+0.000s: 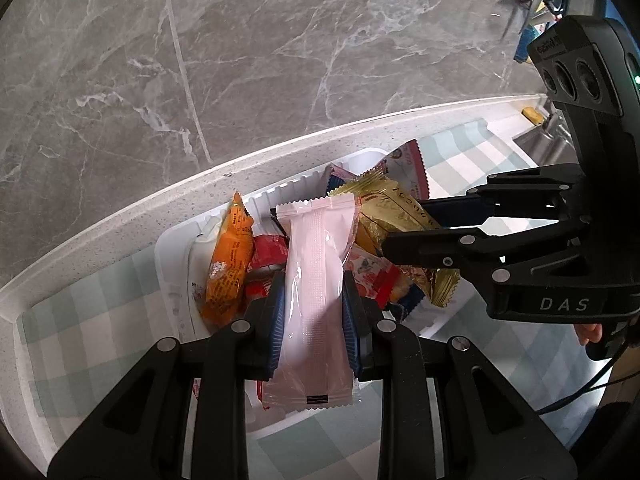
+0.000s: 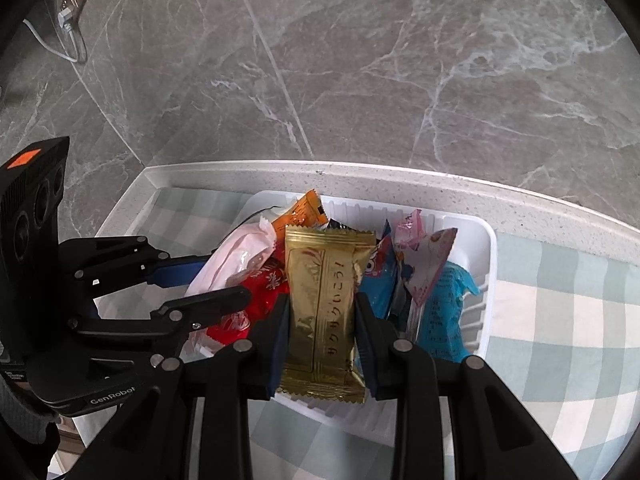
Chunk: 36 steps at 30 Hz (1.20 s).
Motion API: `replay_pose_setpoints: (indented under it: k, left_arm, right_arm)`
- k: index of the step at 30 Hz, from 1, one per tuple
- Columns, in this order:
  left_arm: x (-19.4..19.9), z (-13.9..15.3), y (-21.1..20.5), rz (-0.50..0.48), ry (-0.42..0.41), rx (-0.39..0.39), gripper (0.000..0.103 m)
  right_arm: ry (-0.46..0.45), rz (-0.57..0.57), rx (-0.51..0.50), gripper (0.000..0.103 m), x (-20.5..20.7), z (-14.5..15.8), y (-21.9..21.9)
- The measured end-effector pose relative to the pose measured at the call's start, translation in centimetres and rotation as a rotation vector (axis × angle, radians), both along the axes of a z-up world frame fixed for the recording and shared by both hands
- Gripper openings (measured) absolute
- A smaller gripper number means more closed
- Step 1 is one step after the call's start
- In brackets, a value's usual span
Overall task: Organize snacks
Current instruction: 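Carry the pink bar and gold packet over the tray and lower them in, then open both tools to release the packets into the tray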
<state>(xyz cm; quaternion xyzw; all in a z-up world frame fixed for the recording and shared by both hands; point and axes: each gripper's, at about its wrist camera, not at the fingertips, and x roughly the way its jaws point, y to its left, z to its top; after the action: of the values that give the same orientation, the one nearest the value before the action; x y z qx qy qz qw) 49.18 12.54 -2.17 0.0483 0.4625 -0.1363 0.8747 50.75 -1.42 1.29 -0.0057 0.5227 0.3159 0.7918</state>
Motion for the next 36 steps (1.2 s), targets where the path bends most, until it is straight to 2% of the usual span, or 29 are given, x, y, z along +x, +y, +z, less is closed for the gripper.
replay_pose_setpoints:
  k: [24, 28, 29, 31, 36]
  left_arm:
    - [3.4, -3.2, 0.9, 0.049, 0.039, -0.010, 0.026]
    - [3.7, -3.8, 1.0, 0.065, 0.046, -0.009, 0.032]
    - [3.8, -4.0, 1.1, 0.074, 0.046, -0.010, 0.046]
    - [3.9, -4.2, 1.1, 0.080, 0.046, -0.009, 0.055]
    - [3.5, -4.1, 1.3, 0.095, 0.033, -0.018, 0.058]
  right_arm:
    - [0.010, 0.013, -0.060, 0.034, 1.9, -2.4, 1.6]
    - [0.005, 0.014, -0.068, 0.034, 2.0, -2.6, 1.6]
    - [0.001, 0.015, -0.071, 0.035, 1.9, -2.5, 1.6]
    - [-0.003, 0.012, -0.073, 0.037, 1.9, -2.5, 1.6]
    - [0.000, 0.005, -0.056, 0.040, 1.7, -2.3, 1.4]
